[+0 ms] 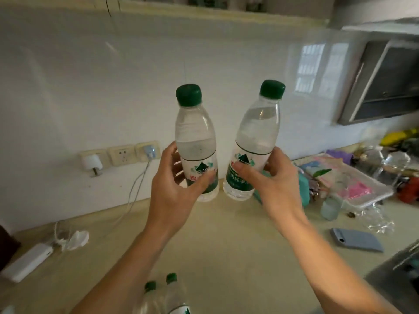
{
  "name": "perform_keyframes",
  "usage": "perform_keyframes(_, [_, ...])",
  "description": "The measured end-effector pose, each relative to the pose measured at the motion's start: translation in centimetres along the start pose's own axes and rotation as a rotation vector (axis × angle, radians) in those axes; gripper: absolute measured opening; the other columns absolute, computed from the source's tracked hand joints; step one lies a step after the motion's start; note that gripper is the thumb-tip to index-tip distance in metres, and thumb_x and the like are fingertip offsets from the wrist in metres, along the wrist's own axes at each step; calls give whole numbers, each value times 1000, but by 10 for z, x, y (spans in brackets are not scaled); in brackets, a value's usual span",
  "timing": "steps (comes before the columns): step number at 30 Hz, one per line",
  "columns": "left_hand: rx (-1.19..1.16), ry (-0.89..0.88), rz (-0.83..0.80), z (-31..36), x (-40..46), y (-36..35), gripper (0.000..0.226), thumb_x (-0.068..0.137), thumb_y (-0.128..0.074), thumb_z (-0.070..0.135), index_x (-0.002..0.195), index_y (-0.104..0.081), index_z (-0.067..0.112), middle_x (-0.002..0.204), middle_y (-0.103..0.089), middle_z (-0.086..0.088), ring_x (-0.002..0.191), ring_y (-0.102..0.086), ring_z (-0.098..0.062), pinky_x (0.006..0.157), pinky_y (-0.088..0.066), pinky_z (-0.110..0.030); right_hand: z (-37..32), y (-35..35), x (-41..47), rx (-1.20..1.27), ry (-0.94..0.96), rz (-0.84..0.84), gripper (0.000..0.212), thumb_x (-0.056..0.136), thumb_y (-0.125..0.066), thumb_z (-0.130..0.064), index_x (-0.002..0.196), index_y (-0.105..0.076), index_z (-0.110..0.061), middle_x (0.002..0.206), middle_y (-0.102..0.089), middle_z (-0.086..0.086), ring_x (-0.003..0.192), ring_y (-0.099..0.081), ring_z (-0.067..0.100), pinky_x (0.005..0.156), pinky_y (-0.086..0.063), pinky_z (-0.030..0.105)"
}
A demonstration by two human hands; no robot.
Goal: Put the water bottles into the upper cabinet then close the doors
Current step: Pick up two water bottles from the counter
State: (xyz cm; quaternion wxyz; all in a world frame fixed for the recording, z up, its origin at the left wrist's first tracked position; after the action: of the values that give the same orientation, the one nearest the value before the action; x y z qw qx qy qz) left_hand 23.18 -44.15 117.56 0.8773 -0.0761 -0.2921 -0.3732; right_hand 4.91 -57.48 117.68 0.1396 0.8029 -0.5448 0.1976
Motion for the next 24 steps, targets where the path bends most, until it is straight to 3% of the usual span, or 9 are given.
perform_keyframes(5, [-34, -191, 27, 97, 55, 9, 76, 75, -84, 40, 142, -47, 32, 126, -64, 17, 109, -67, -6, 82, -59, -23, -103, 6, 46, 48, 171, 39, 50, 71, -86, -38, 116, -66, -32, 107, -75, -14, 100, -70, 11, 84, -59, 39])
perform_keyframes(10, [-72, -343, 54, 183, 103, 14, 69, 78, -86, 30, 138, -52, 31, 118, -68, 15, 104, -68, -4, 79, -57, -17, -185, 11, 90, 190, 294, 22, 45, 68, -89, -33, 108, -68, -33, 101, -77, -9, 91, -74, 10, 71, -59, 23])
perform_keyframes(14, [-53, -419, 109, 238, 144, 16, 71, 77, -87, 31, 139, -52, 29, 115, -69, 13, 99, -68, -1, 74, -56, -14, -233, 11, 135, 198, 347, 2, 43, 68, -90, -32, 105, -69, -31, 98, -77, -9, 89, -75, 11, 74, -60, 28])
perform_keyframes(19, [80, -428, 172, 278, 202, 14, 71, 76, -86, 36, 137, -51, 32, 109, -65, 18, 88, -68, 1, 61, -55, -10, -261, 11, 199, 109, 367, -23, 34, 71, -88, -35, 100, -70, -32, 92, -77, -14, 82, -75, 6, 73, -58, 30])
perform_keyframes(24, [180, -295, 181, 267, 255, 10, 64, 77, -86, 34, 131, -52, 31, 104, -65, 16, 83, -63, 2, 49, -47, -9, -251, 7, 258, 19, 328, -103, 27, 76, -85, -37, 97, -71, -29, 89, -78, -11, 80, -75, 8, 76, -63, 36])
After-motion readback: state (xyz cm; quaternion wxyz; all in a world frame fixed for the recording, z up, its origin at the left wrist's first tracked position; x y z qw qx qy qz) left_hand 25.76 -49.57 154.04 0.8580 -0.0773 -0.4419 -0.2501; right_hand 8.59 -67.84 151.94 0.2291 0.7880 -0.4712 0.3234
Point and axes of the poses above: each hand's wrist, its own x-axis towards the middle knuckle, its own y-axis out of the back of the hand, z = x × y, the point moved 10 cm from there along x, towards the middle knuckle
